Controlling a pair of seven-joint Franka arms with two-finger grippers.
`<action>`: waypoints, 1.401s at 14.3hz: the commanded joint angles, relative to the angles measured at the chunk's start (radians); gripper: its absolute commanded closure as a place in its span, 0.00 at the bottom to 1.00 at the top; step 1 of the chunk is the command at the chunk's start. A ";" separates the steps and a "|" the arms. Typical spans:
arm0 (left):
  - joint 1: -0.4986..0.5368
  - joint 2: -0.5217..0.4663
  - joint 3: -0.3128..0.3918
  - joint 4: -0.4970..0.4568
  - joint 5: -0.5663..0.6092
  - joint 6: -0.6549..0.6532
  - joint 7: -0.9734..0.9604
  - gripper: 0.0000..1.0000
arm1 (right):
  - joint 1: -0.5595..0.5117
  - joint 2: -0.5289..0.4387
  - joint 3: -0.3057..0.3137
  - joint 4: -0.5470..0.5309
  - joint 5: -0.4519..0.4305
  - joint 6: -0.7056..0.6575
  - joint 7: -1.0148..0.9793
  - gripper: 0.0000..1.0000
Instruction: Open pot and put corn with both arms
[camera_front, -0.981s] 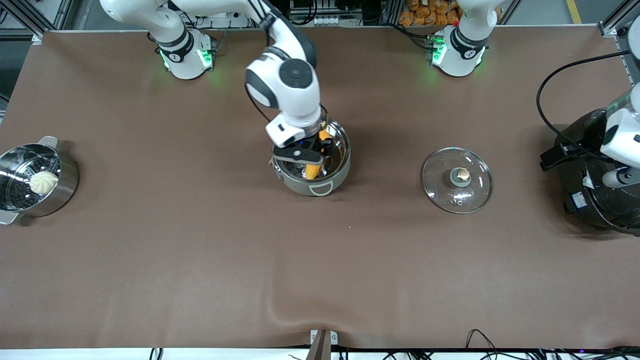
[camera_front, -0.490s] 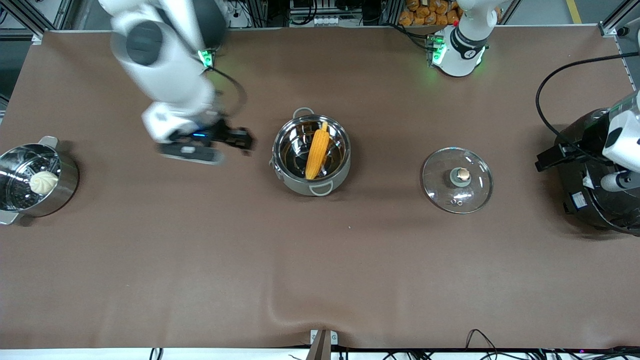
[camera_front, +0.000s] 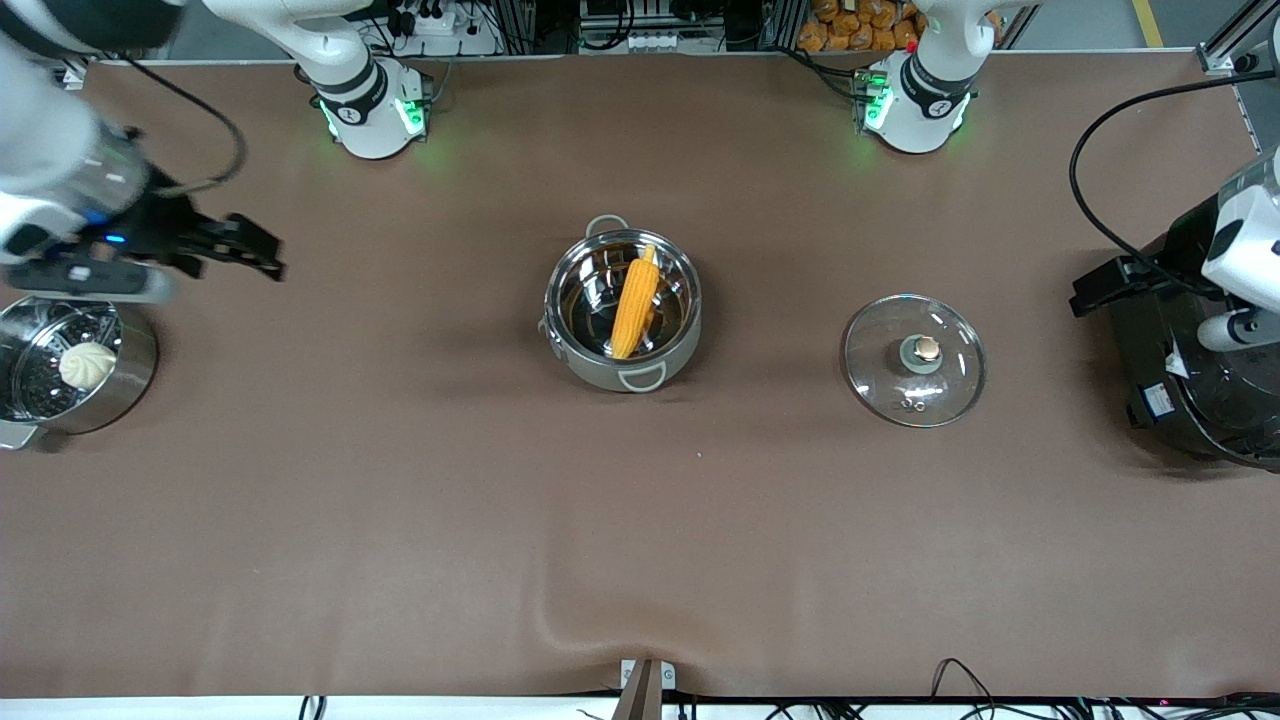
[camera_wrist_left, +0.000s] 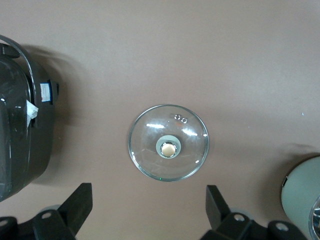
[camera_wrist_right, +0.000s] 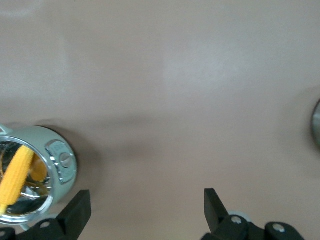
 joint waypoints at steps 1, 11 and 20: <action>-0.012 -0.083 0.027 -0.092 -0.033 0.036 0.050 0.00 | -0.049 -0.033 -0.032 -0.019 0.000 -0.011 -0.113 0.00; -0.058 -0.121 0.035 -0.090 -0.010 -0.043 0.093 0.00 | -0.044 -0.061 -0.113 -0.030 -0.105 -0.023 -0.264 0.00; -0.056 -0.111 0.034 -0.058 0.062 -0.076 0.099 0.00 | -0.049 -0.057 -0.113 -0.055 -0.077 -0.024 -0.224 0.00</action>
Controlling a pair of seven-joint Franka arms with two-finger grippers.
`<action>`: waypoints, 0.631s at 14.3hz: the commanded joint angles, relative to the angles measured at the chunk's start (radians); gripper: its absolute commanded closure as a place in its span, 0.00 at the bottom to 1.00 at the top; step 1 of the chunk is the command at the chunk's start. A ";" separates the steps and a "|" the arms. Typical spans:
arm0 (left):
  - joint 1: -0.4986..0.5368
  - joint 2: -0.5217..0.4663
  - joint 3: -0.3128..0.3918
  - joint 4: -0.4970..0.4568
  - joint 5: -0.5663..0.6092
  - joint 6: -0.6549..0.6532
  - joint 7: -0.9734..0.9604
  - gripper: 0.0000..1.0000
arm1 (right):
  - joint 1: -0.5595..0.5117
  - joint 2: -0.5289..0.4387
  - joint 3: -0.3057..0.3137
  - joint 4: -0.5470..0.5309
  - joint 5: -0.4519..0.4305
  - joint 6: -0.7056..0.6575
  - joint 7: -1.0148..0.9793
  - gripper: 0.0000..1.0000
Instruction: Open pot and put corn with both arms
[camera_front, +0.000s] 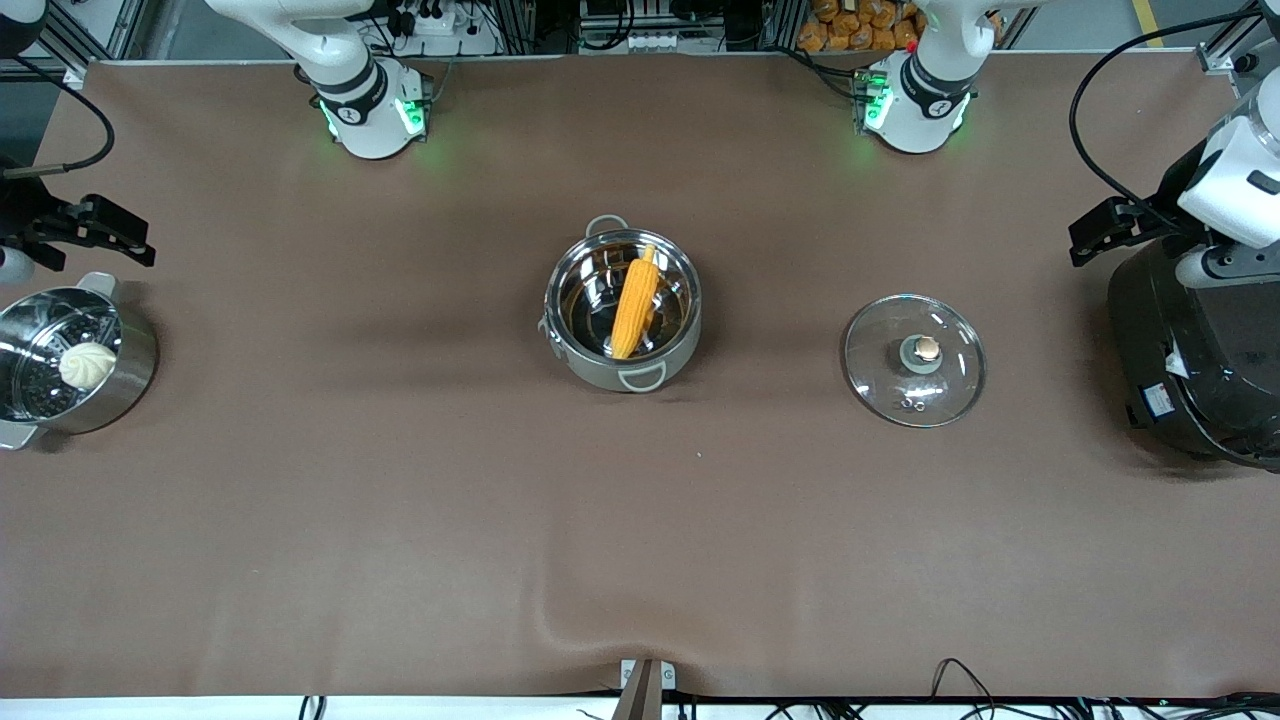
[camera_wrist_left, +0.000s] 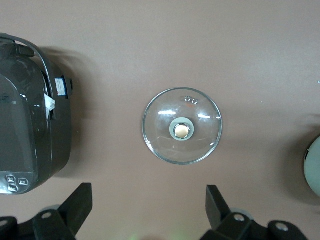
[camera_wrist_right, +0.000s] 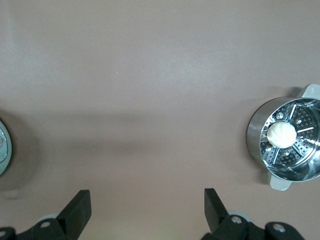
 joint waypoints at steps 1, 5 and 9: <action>-0.003 -0.010 0.011 0.012 0.011 -0.023 0.024 0.00 | -0.005 -0.025 0.006 -0.023 0.014 -0.009 0.036 0.00; -0.003 -0.007 0.009 0.011 0.000 -0.064 0.021 0.00 | -0.007 -0.023 0.004 -0.023 0.069 -0.030 0.087 0.00; 0.002 -0.009 0.011 0.023 -0.032 -0.078 0.011 0.00 | -0.007 -0.023 0.004 -0.023 0.083 -0.059 0.093 0.00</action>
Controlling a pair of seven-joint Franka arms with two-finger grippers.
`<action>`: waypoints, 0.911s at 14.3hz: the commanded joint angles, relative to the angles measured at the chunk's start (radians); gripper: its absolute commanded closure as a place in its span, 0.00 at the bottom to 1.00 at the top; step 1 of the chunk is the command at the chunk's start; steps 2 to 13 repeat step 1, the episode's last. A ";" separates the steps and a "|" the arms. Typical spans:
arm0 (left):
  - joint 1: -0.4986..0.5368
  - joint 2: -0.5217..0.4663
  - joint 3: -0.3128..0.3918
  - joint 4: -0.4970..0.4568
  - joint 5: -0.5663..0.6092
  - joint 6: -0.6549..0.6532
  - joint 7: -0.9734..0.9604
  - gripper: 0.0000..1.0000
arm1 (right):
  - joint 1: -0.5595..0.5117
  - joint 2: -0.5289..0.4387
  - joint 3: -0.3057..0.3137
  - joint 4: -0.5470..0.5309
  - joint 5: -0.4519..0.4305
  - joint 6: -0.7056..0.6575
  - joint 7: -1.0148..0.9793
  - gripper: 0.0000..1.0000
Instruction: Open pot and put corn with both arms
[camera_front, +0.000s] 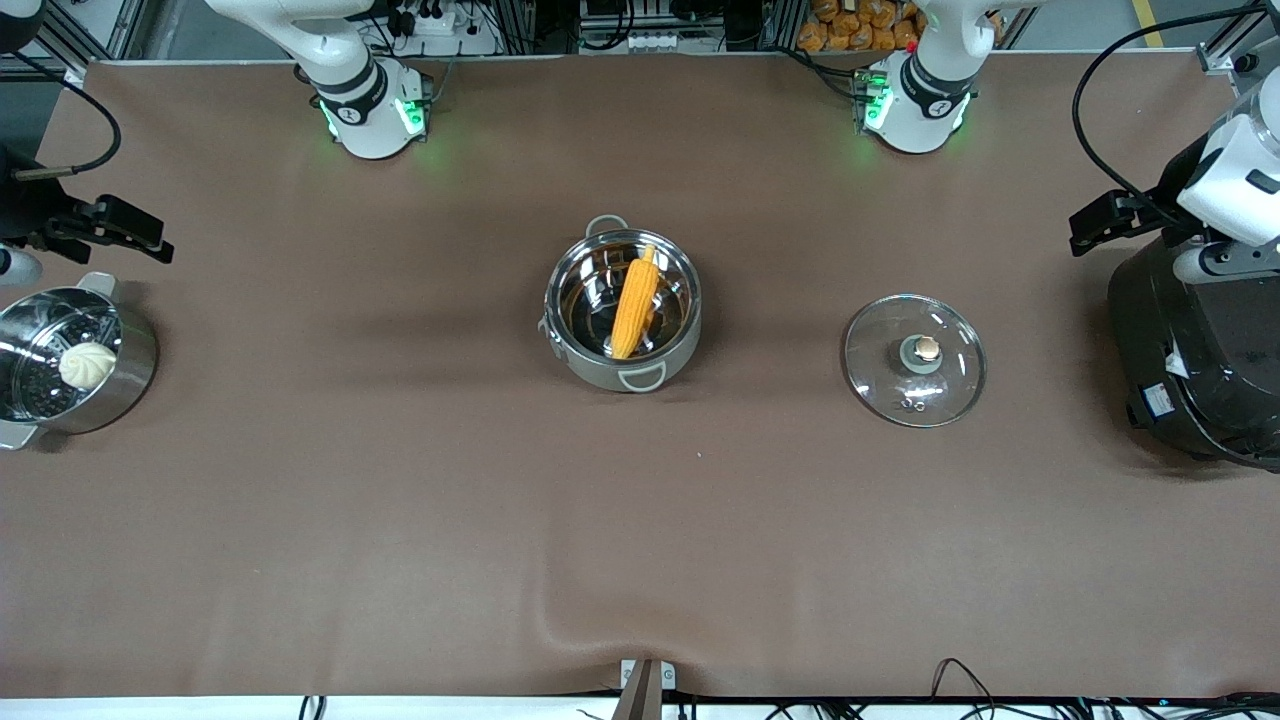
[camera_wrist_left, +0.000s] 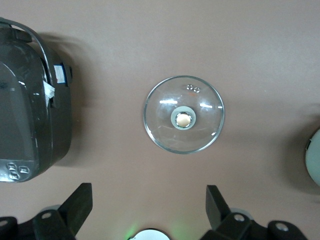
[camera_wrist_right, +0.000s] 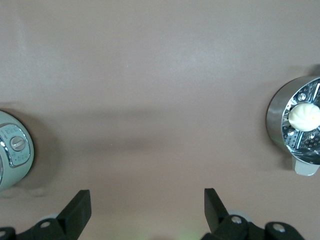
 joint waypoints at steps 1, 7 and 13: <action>0.002 -0.009 0.006 0.021 -0.021 -0.041 0.011 0.00 | -0.007 -0.023 0.004 -0.019 0.022 -0.026 0.020 0.00; 0.002 -0.009 0.006 0.021 -0.021 -0.041 0.011 0.00 | -0.007 -0.023 0.004 -0.019 0.022 -0.026 0.020 0.00; 0.002 -0.009 0.006 0.021 -0.021 -0.041 0.011 0.00 | -0.007 -0.023 0.004 -0.019 0.022 -0.026 0.020 0.00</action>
